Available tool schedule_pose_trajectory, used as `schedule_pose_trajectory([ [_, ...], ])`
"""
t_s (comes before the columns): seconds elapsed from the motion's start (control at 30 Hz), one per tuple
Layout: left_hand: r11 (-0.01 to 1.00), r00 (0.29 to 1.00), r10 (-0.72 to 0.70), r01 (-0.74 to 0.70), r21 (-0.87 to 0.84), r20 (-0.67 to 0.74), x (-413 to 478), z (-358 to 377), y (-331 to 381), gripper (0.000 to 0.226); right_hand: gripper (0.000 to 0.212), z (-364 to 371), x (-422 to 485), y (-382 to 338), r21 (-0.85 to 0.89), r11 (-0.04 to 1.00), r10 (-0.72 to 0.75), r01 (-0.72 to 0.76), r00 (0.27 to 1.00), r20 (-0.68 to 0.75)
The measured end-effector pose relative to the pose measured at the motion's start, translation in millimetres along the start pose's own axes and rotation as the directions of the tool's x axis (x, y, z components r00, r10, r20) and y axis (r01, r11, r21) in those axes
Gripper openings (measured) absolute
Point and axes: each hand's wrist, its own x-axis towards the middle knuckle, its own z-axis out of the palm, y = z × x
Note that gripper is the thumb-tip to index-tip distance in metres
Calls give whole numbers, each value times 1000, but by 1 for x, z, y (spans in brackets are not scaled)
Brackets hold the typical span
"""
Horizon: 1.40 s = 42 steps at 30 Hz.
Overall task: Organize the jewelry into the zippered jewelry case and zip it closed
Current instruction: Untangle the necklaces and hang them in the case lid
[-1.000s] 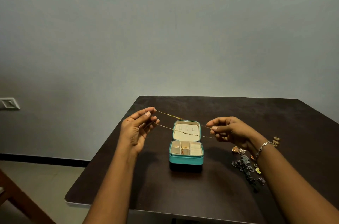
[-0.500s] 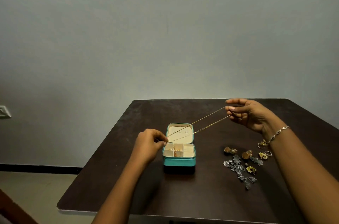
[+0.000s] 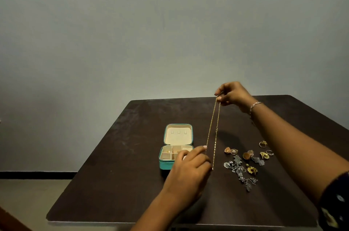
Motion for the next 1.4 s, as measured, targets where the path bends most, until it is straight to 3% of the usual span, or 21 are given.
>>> schedule_pose_trajectory([
  [0.13,997,1000,-9,10,77,-16,-8,24,14,13,27,23,13,23,-167,986,17,-7,998,62],
  [0.4,994,998,-45,50,93,-49,-28,65,19,18,15,57,21,66,-354,934,8,39,991,130],
  [0.67,985,981,-165,159,64,102,-32,64,16,19,14,85,30,95,-495,866,45,69,976,213],
  [0.97,977,964,-212,207,42,162,-33,64,17,15,22,98,31,107,-572,816,72,80,969,238],
  [1.23,938,958,-262,281,-203,112,-32,62,17,16,22,100,30,107,-611,788,58,79,978,201],
  [1.4,825,919,-363,394,-405,154,-29,54,17,22,21,100,28,105,-625,776,71,83,974,217],
])
